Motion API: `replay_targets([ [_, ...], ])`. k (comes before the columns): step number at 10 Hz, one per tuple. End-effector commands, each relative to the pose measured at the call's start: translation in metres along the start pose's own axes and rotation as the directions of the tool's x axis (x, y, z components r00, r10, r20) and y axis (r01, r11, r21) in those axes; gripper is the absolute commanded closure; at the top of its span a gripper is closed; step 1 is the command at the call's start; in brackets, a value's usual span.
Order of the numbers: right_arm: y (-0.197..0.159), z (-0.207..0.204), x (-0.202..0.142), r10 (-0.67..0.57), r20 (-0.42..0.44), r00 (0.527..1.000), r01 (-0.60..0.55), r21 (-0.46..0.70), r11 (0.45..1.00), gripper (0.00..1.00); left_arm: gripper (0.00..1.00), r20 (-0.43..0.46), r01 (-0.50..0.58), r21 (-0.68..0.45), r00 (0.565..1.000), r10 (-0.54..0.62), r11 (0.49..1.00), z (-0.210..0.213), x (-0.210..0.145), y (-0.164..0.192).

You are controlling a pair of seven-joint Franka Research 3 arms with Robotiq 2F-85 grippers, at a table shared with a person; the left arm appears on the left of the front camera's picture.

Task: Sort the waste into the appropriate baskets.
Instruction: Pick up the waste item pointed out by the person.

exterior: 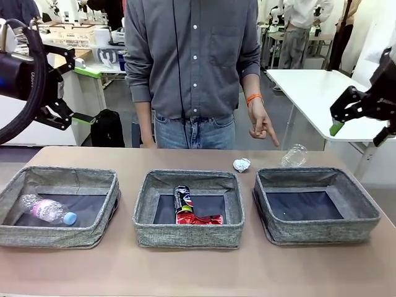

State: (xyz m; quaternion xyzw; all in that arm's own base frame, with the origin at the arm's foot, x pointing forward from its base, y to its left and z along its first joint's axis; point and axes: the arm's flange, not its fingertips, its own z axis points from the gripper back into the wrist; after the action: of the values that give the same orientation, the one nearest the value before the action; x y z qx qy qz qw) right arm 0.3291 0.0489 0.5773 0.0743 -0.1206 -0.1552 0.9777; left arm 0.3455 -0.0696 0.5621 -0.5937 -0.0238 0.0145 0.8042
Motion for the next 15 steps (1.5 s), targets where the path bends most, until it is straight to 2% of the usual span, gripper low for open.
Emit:
replay_targets([
  [1, 0.028, -0.01, 0.024, -0.287, 0.042, 0.957, 0.29, -0.066, 0.955, 0.0, 0.0, 0.001, 0.018, -0.022, 1.0, -0.018, 1.0, 0.0, -0.001, -0.001],
  [2, 0.044, -0.02, 0.043, -0.381, 0.105, 0.919, 0.39, -0.098, 0.915, 0.0, 0.0, 0.001, 0.018, -0.022, 1.0, -0.018, 1.0, 0.0, -0.001, -0.001],
  [3, 0.059, -0.041, 0.069, -0.464, 0.099, 0.88, 0.473, -0.105, 0.875, 0.0, 0.0, 0.001, 0.018, -0.022, 1.0, -0.018, 1.0, 0.0, -0.001, -0.001],
  [5, 0.063, -0.095, 0.108, -0.406, 0.102, 0.908, 0.417, -0.132, 0.899, 0.0, 0.0, 0.001, 0.018, -0.022, 1.0, -0.018, 1.0, 0.0, -0.001, -0.001],
  [6, 0.06, -0.101, 0.111, -0.384, 0.094, 0.919, 0.393, -0.122, 0.911, 0.0, 0.0, 0.001, 0.018, -0.022, 1.0, -0.018, 1.0, 0.0, -0.001, -0.001],
  [7, 0.056, -0.087, 0.103, -0.393, 0.055, 0.918, 0.396, -0.09, 0.914, 0.0, 0.0, 0.001, 0.018, -0.022, 1.0, -0.018, 1.0, 0.0, -0.001, -0.001],
  [8, 0.058, -0.106, 0.099, -0.41, 0.079, 0.909, 0.416, -0.106, 0.903, 0.0, 0.0, 0.001, 0.018, -0.022, 1.0, -0.018, 1.0, 0.0, -0.001, -0.001],
  [9, 0.058, -0.106, 0.099, -0.41, 0.079, 0.909, 0.416, -0.106, 0.903, 0.0, 0.0, 0.001, 0.018, -0.022, 1.0, -0.018, 1.0, 0.0, -0.001, -0.001],
  [10, 0.056, -0.115, 0.11, -0.404, 0.057, 0.913, 0.408, -0.105, 0.907, 0.0, 0.0, 0.001, 0.018, -0.022, 1.0, -0.018, 1.0, 0.0, -0.001, -0.001],
  [11, 0.051, -0.123, 0.122, -0.414, 0.119, 0.903, 0.427, -0.119, 0.897, 0.0, 0.0, 0.001, 0.018, -0.022, 1.0, -0.018, 1.0, 0.0, -0.001, -0.001],
  [12, 0.048, -0.131, 0.136, -0.368, 0.159, 0.916, 0.386, -0.103, 0.917, 0.0, 0.0, 0.001, 0.018, -0.022, 1.0, -0.018, 1.0, 0.0, -0.001, -0.001],
  [15, 0.046, -0.158, 0.171, -0.402, 0.142, 0.904, 0.419, -0.121, 0.9, 0.0, 0.0, 0.001, 0.018, -0.022, 1.0, -0.018, 1.0, 0.0, -0.001, -0.001],
])
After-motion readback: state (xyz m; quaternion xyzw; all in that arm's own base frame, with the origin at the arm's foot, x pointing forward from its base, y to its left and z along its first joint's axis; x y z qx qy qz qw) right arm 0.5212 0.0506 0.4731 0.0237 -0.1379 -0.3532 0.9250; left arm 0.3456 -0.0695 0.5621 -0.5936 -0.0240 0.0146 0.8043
